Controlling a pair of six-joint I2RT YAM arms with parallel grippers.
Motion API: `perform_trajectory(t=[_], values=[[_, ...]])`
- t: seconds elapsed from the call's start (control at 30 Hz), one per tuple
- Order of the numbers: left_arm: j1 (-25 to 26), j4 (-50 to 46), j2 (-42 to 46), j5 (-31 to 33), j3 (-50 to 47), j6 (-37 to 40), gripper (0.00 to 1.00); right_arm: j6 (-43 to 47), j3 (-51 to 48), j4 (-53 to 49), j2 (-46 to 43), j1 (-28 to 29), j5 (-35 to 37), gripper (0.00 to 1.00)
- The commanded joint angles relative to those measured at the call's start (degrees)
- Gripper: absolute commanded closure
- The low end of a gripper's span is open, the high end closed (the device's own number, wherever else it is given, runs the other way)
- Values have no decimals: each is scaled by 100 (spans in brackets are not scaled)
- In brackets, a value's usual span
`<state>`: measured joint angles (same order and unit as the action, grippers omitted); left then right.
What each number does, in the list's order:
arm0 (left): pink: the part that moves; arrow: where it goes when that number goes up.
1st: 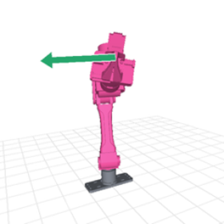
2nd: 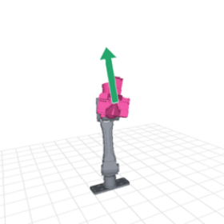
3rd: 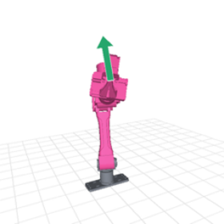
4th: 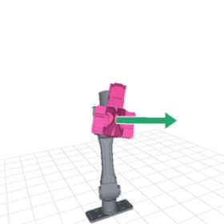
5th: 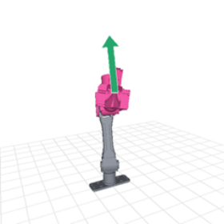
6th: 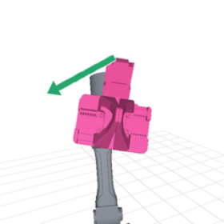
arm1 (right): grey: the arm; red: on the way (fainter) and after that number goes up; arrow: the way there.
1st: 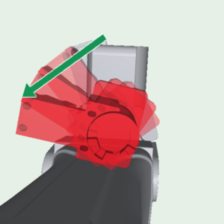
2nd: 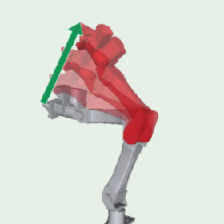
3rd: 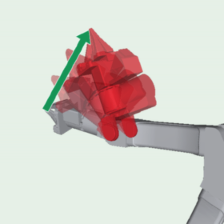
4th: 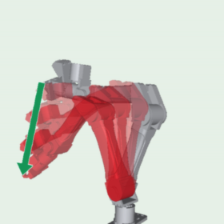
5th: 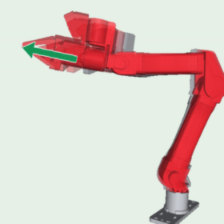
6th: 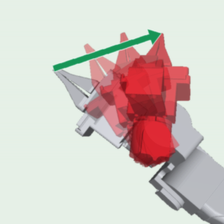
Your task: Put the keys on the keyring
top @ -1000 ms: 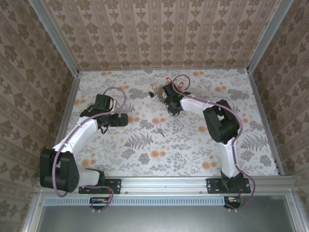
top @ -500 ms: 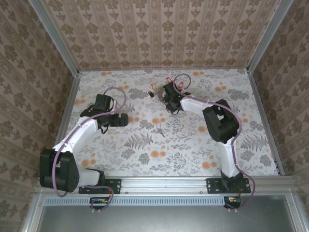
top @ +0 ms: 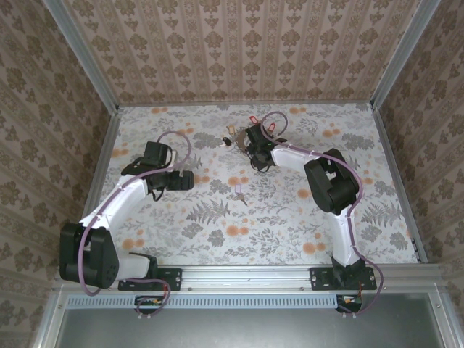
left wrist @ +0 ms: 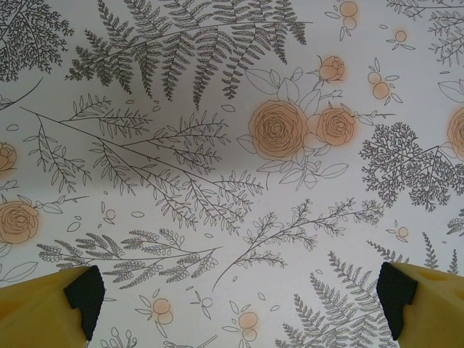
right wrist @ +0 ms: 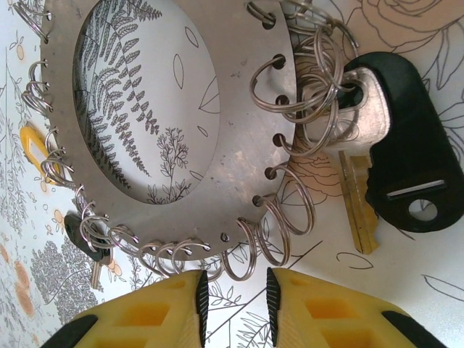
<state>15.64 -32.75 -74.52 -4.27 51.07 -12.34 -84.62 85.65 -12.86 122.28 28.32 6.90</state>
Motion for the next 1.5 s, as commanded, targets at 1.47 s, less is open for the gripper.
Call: perform_trajectory(t=[1.47], values=[[157, 57, 286, -383, -20, 407, 0, 1615, -19, -900, -925, -31, 299, 100]])
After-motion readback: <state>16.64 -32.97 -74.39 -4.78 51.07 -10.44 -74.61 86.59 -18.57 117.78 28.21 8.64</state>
